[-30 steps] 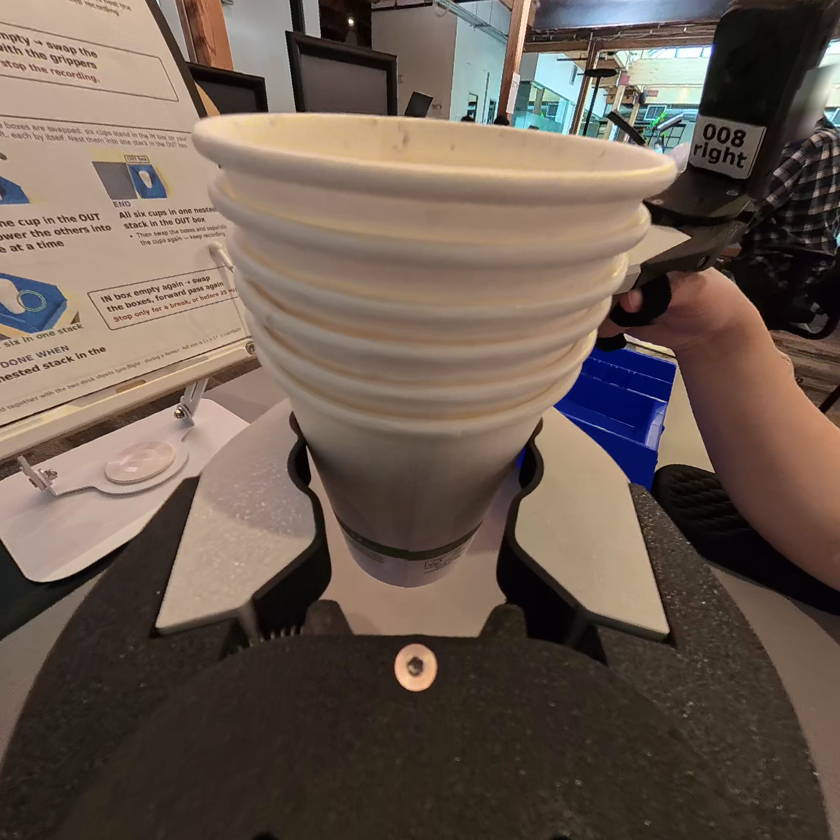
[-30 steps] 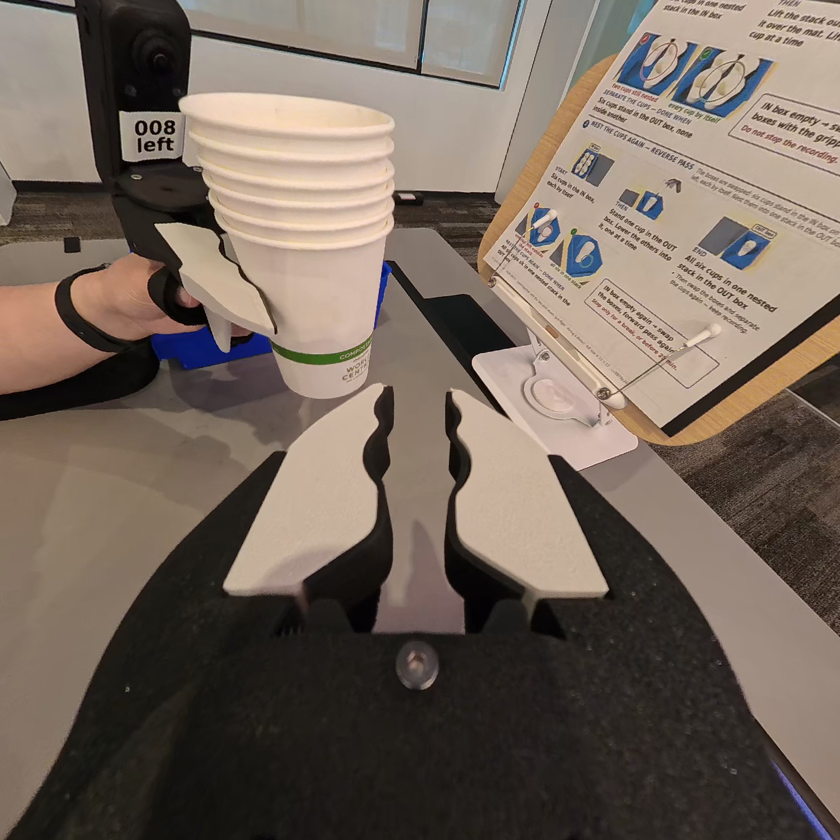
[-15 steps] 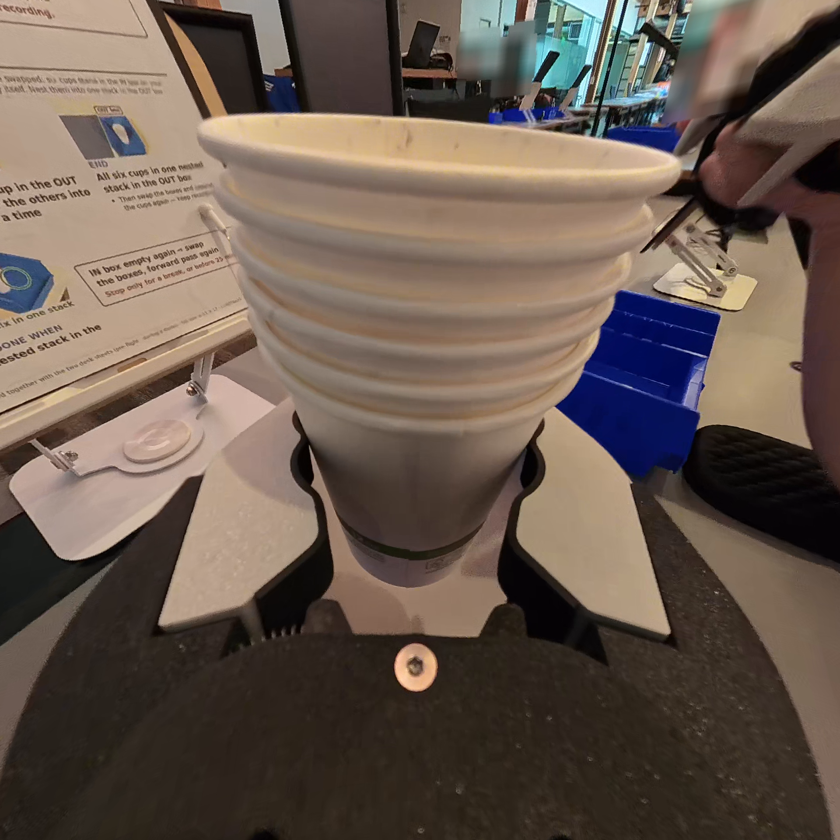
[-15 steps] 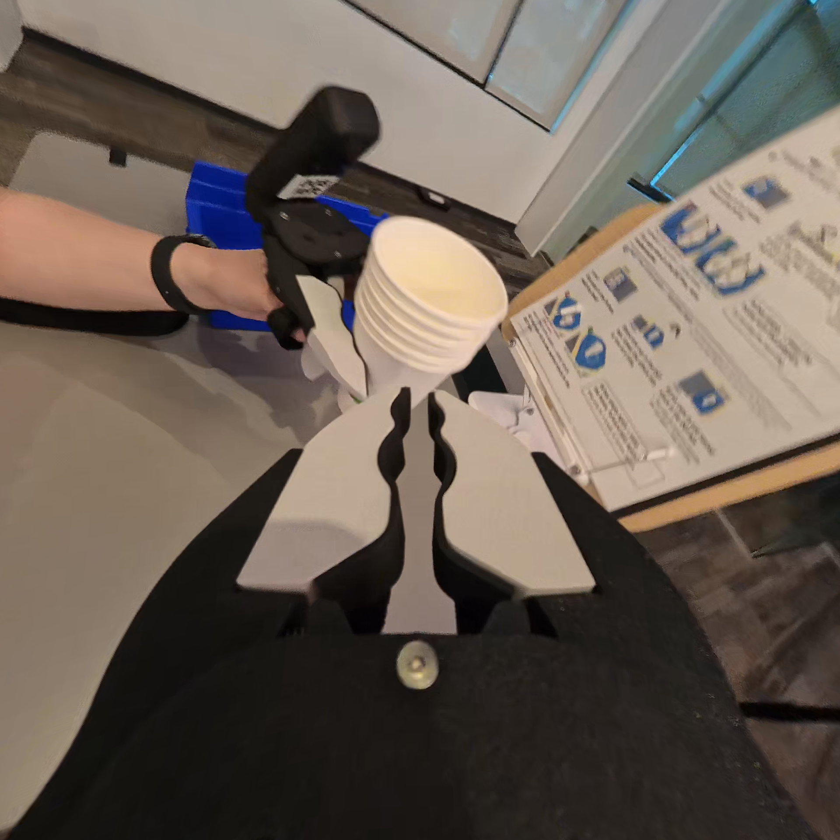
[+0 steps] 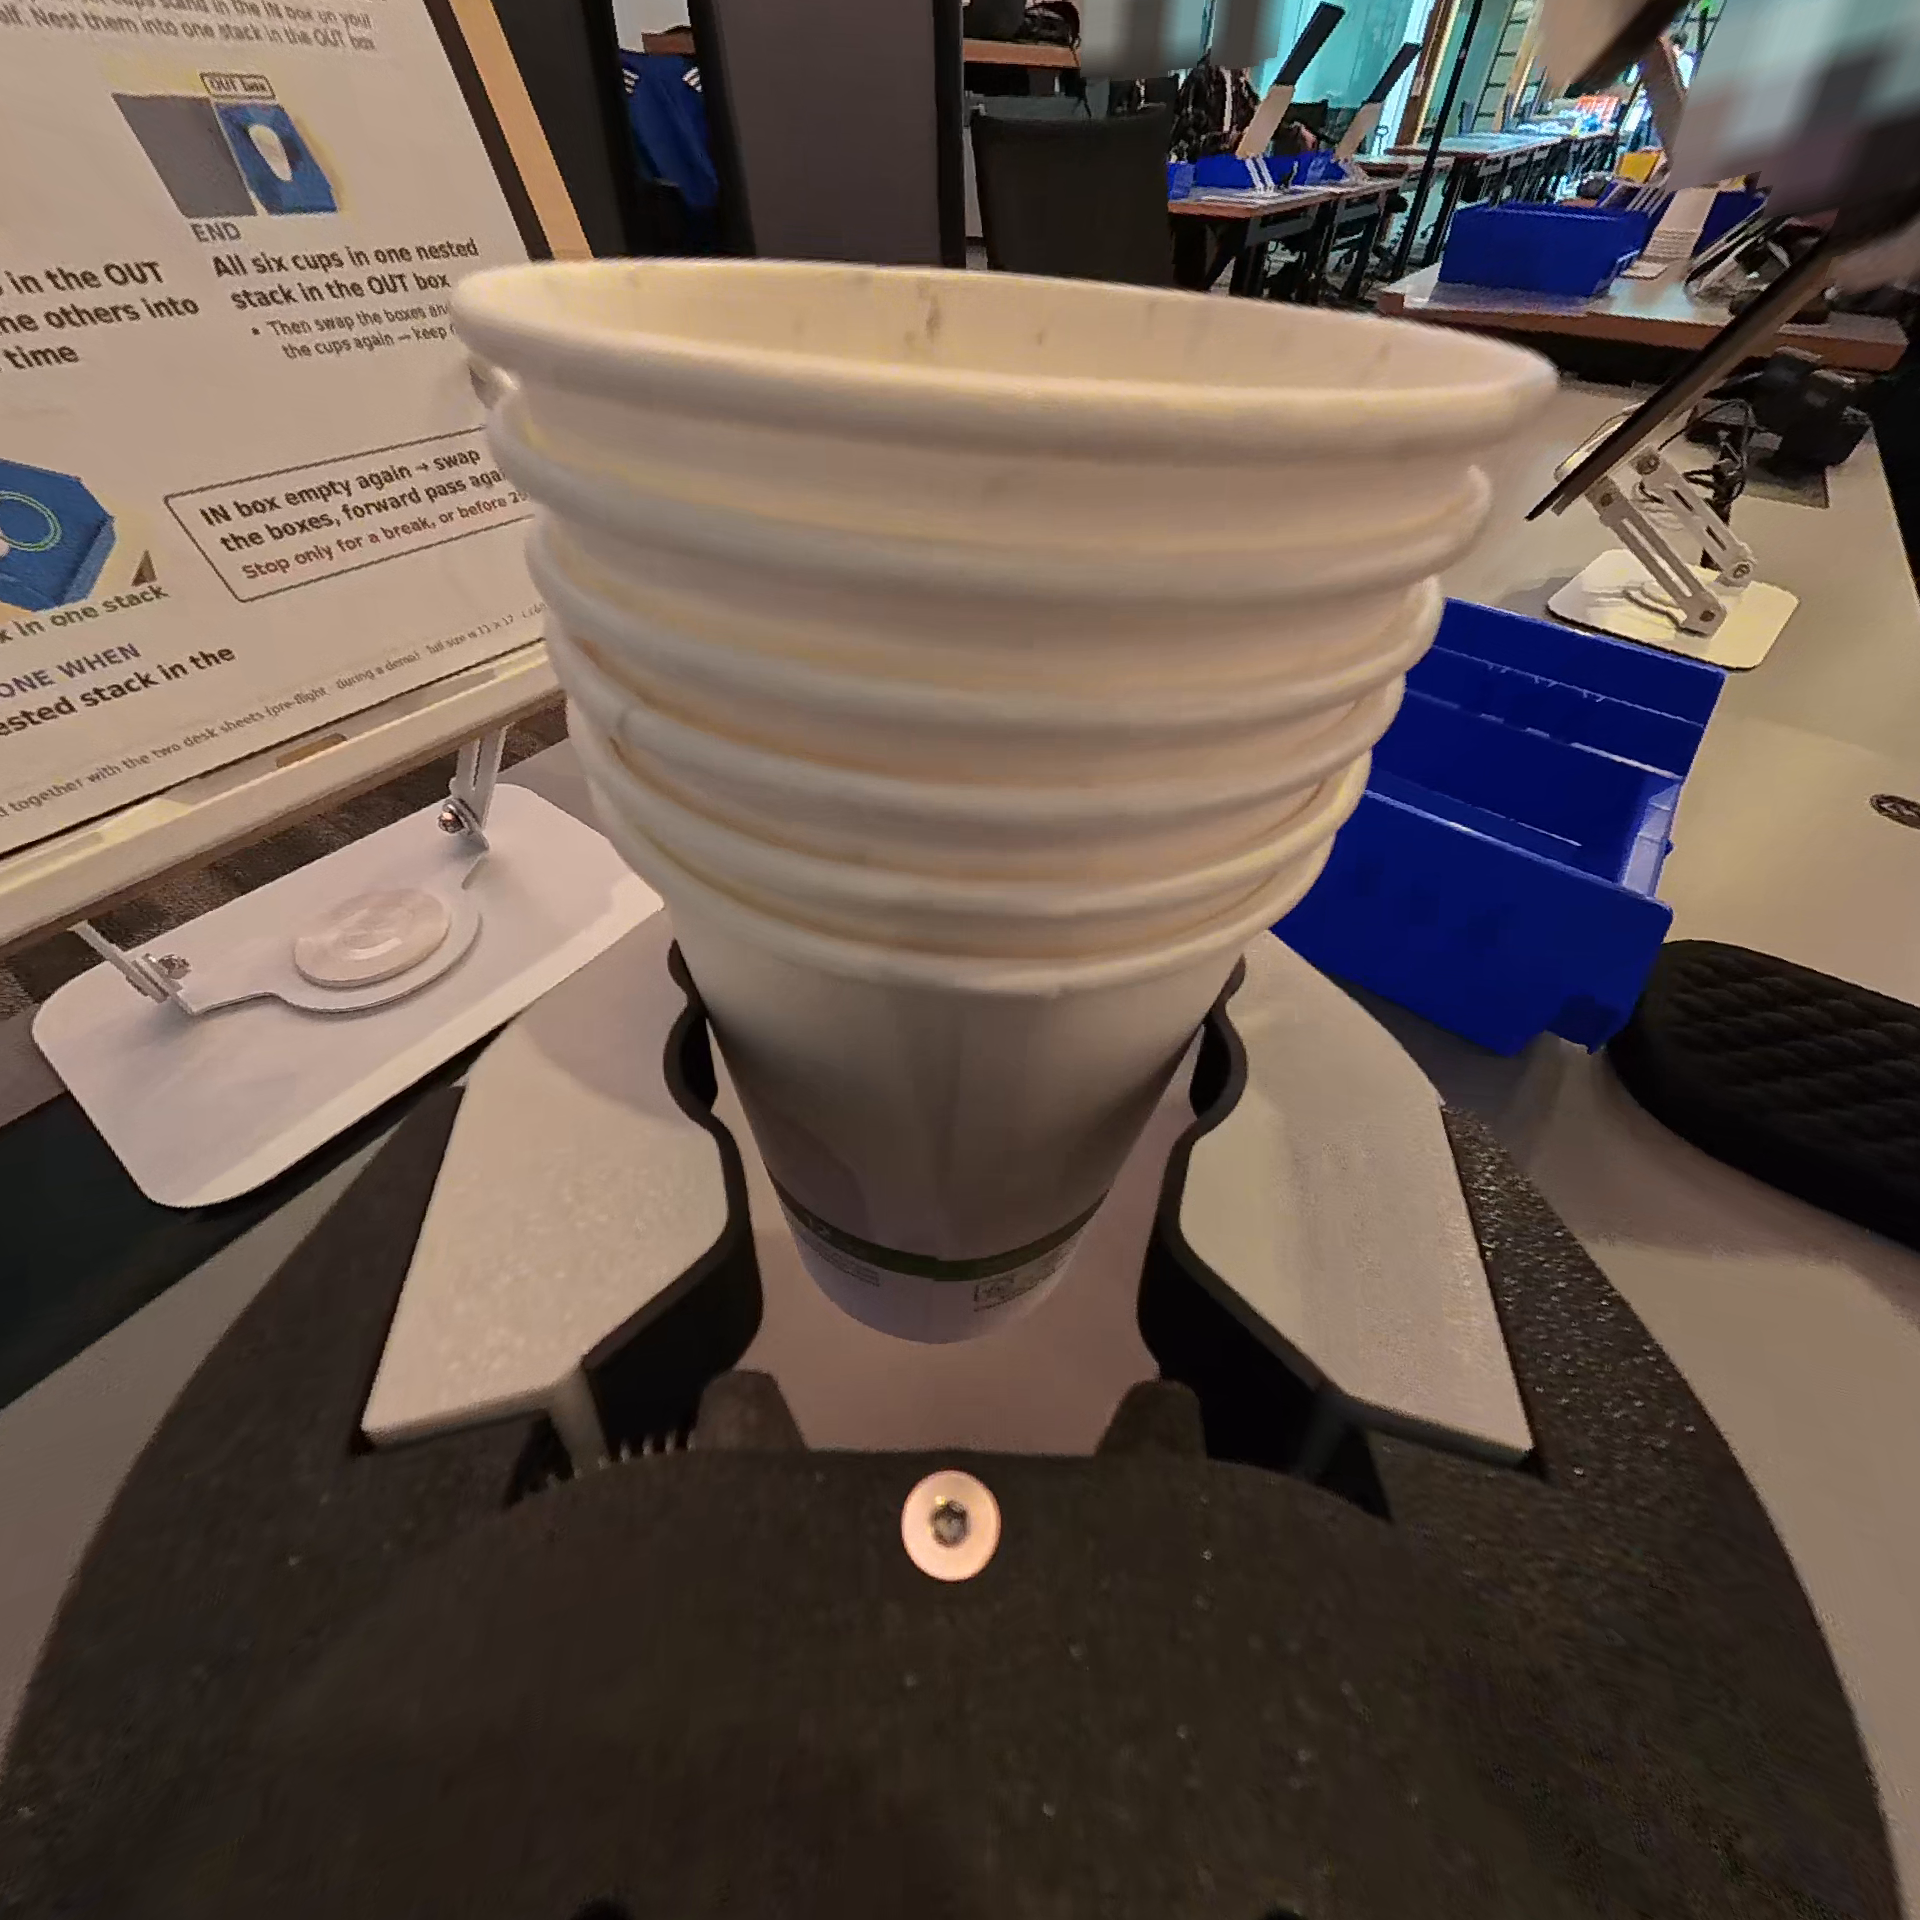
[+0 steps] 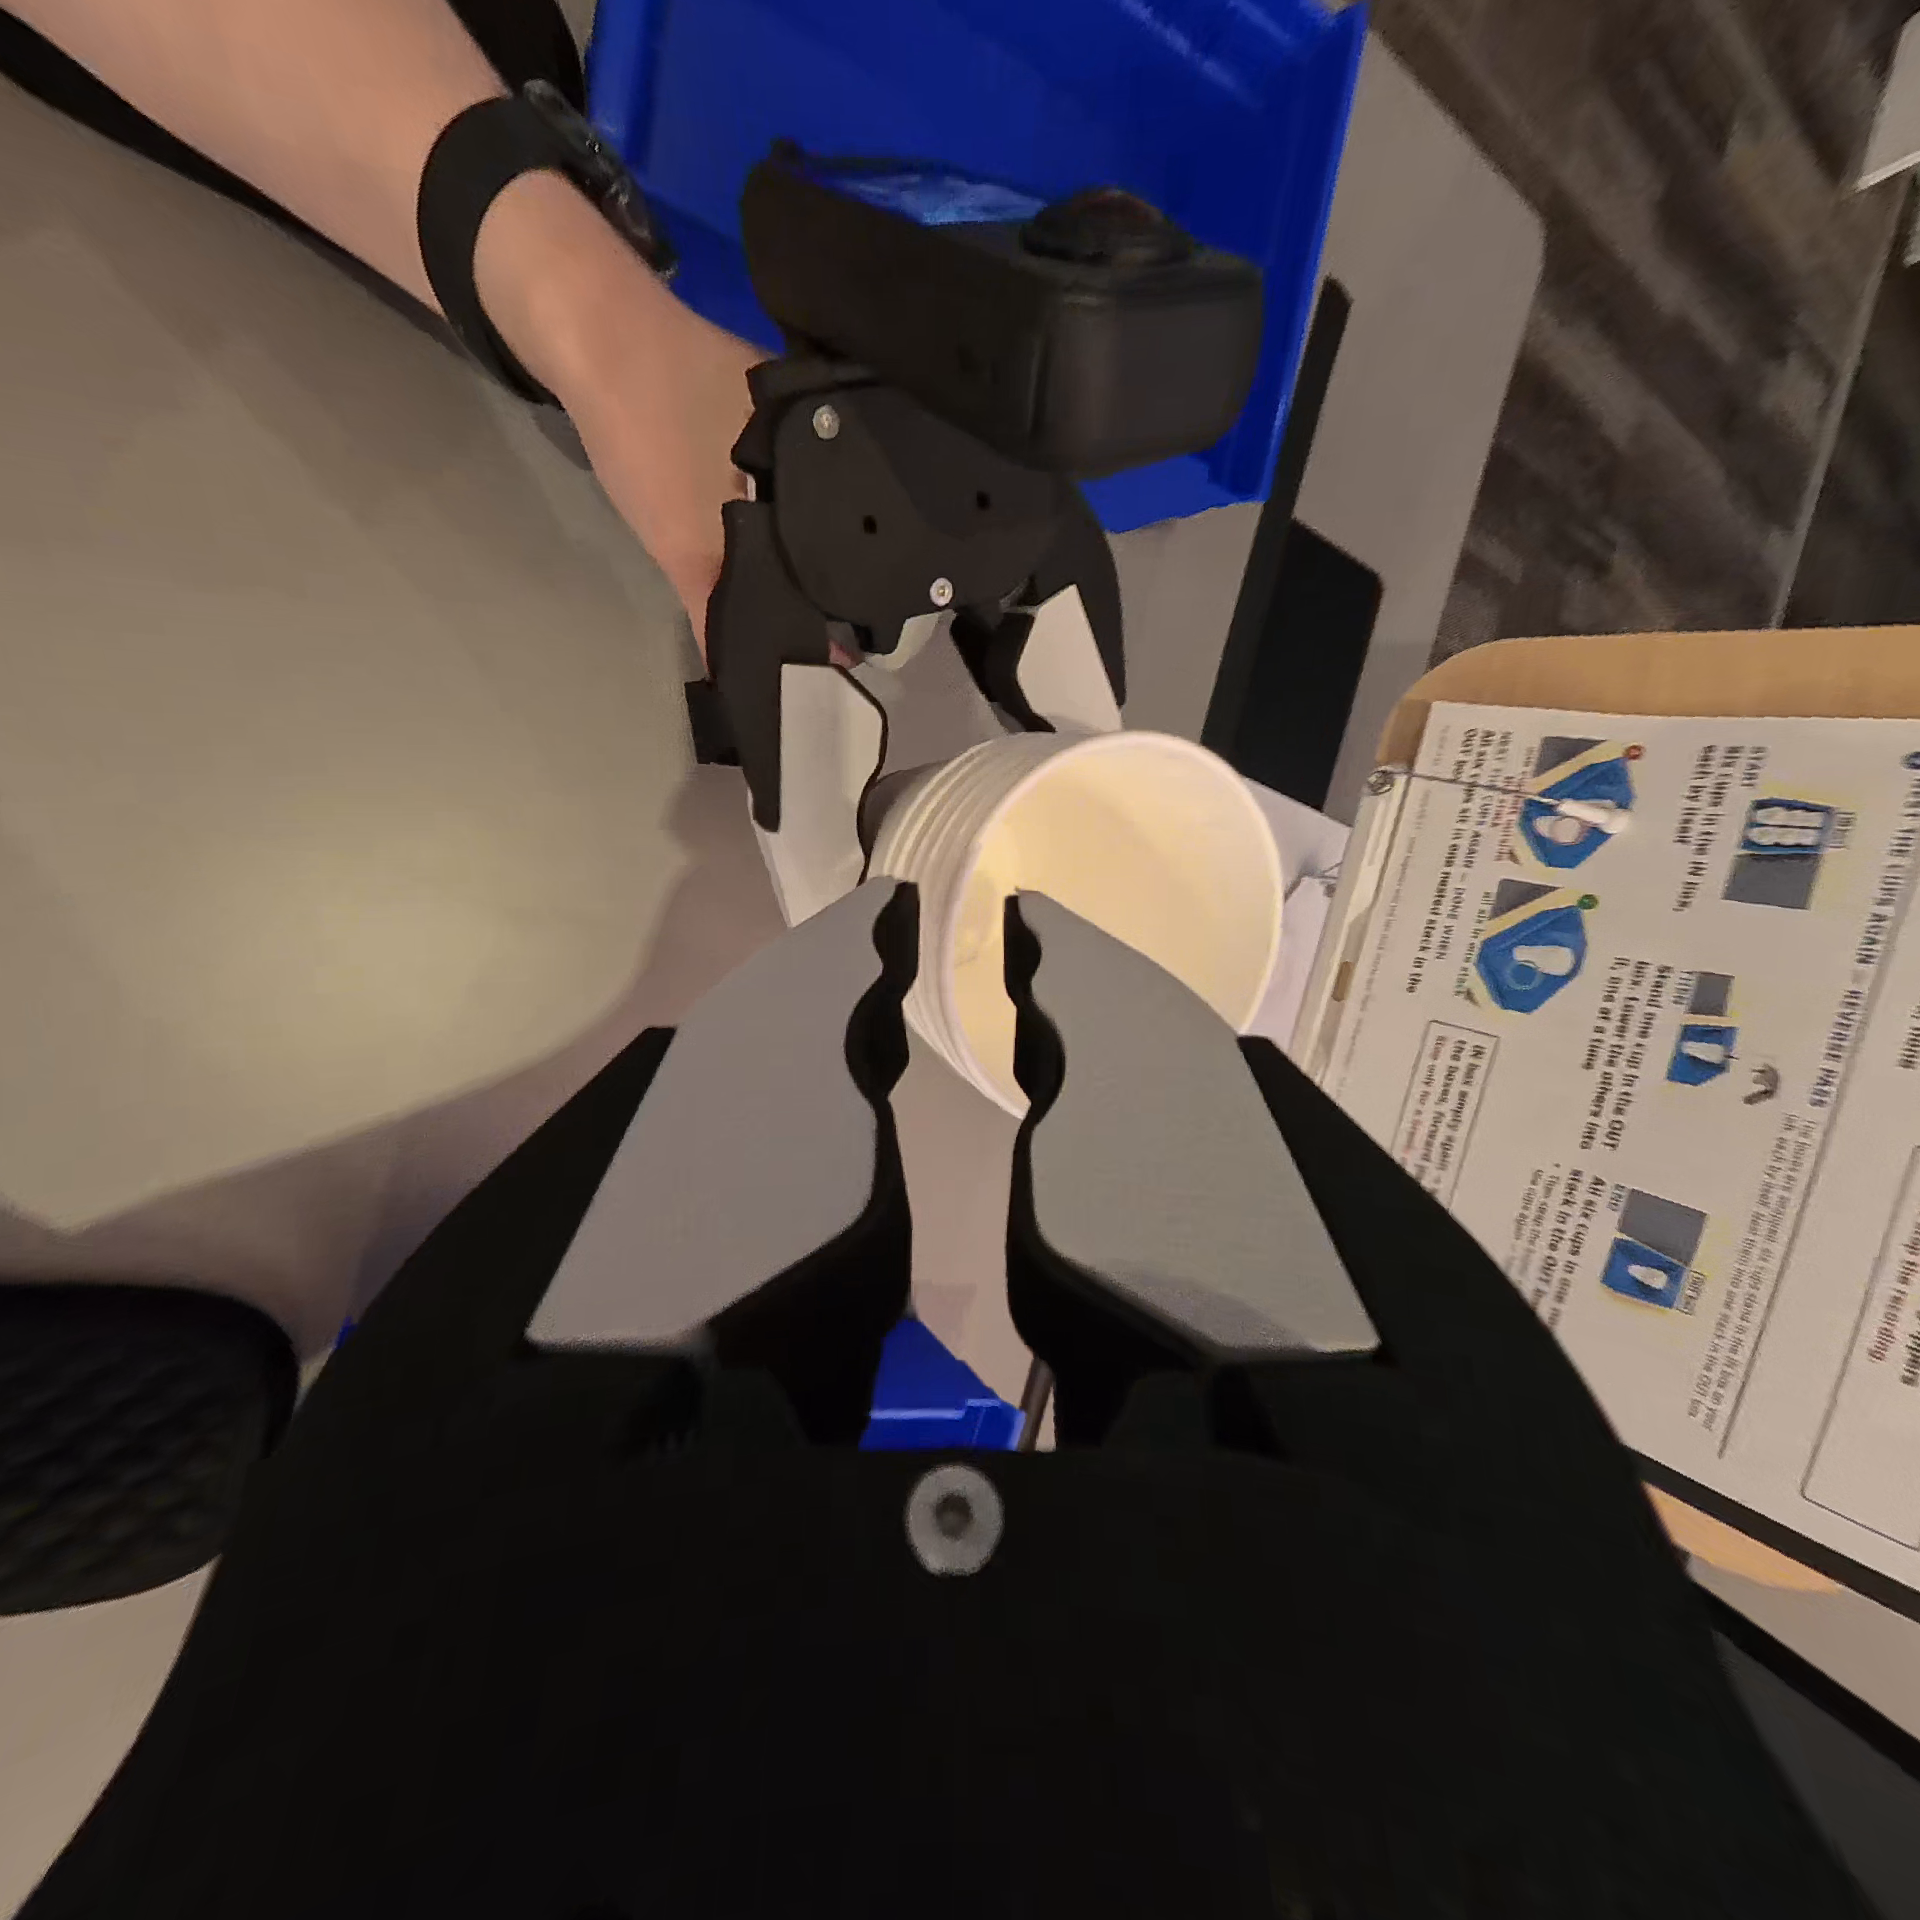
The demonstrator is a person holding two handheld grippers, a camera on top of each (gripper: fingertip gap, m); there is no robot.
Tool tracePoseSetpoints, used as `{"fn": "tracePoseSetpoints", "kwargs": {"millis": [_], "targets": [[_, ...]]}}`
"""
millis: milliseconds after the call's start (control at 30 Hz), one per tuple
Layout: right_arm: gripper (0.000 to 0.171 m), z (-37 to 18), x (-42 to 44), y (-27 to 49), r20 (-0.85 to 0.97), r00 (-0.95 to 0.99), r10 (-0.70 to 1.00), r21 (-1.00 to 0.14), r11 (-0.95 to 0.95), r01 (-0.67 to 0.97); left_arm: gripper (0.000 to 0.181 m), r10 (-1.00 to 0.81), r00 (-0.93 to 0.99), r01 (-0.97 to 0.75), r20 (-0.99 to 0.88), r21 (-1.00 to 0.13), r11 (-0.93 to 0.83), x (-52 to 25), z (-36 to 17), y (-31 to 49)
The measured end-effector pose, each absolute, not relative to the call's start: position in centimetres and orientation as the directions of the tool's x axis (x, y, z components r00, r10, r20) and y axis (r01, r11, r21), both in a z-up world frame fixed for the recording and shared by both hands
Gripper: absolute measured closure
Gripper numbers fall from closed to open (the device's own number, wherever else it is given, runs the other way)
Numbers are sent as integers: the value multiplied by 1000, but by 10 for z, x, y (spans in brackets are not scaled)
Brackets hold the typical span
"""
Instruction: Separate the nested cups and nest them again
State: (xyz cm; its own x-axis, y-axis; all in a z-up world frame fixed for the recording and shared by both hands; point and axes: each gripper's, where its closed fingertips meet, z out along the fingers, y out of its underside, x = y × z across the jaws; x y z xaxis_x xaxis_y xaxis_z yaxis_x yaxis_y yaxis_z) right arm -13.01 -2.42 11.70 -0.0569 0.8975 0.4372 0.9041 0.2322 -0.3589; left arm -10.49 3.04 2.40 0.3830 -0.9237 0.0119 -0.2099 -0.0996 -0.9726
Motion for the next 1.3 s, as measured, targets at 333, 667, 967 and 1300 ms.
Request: {"fn": "tracePoseSetpoints", "kwargs": {"millis": [333,667,967,1300], "targets": [[161,107,-126,-16,390,-61,919,-299,189,935,90,-923,385,-198,16,-975,-100,-107,28,31],[168,106,-125,-17,359,-58,931,-284,168,944,90,-923,384,-186,20,-977,-99,-107,31,31],[168,136,-123,-13,416,-38,909,-310,181,933,90,-920,390,-189,27,-976,-108,-107,27,33],[168,224,-69,-8,558,145,817,-431,136,892,90,-922,386,-204,42,-970,-130,-105,19,34]]}}
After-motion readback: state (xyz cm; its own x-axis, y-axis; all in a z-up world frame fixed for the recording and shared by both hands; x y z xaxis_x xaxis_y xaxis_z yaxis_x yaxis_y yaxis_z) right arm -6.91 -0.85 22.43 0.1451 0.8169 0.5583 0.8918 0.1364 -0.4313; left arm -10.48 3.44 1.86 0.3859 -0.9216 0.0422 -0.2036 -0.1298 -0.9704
